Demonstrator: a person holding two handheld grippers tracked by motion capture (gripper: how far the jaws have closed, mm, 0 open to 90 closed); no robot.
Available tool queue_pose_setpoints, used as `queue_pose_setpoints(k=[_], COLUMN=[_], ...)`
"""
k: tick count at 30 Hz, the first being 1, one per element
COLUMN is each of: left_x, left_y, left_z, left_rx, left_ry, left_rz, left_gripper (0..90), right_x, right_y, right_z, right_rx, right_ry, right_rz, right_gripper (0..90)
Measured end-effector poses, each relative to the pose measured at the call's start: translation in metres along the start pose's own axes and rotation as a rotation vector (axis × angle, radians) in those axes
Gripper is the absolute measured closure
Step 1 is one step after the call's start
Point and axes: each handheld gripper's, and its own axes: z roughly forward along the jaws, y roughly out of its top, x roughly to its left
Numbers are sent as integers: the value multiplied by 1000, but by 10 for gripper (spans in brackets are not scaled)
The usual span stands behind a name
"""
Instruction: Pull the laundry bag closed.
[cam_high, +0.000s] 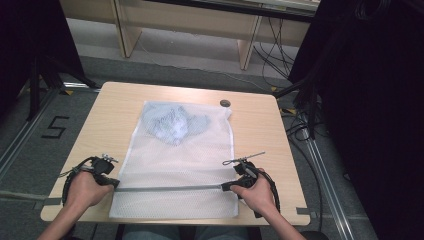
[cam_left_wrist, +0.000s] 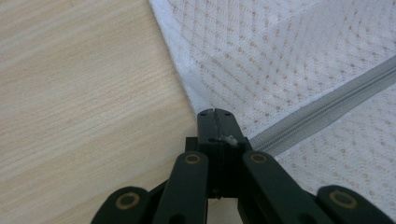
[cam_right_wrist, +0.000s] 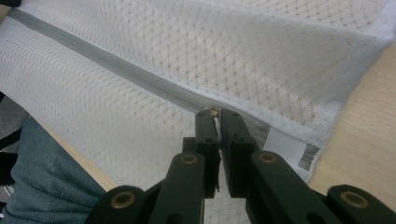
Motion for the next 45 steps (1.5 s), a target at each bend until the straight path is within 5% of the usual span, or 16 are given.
queue_pose_setpoints(k=[43,45], left_x=[0,0], left_y=[0,0], left_z=[0,0], left_rx=[1,1], left_ry=[1,0], left_rz=[-2,-4], left_gripper=[900,900], right_x=[-15,-14], right_y=[-5,-6], right_z=[-9,-10], right_rx=[-12,-1], right_ry=[-7,6], right_rz=[37,70], right_gripper=[870,870])
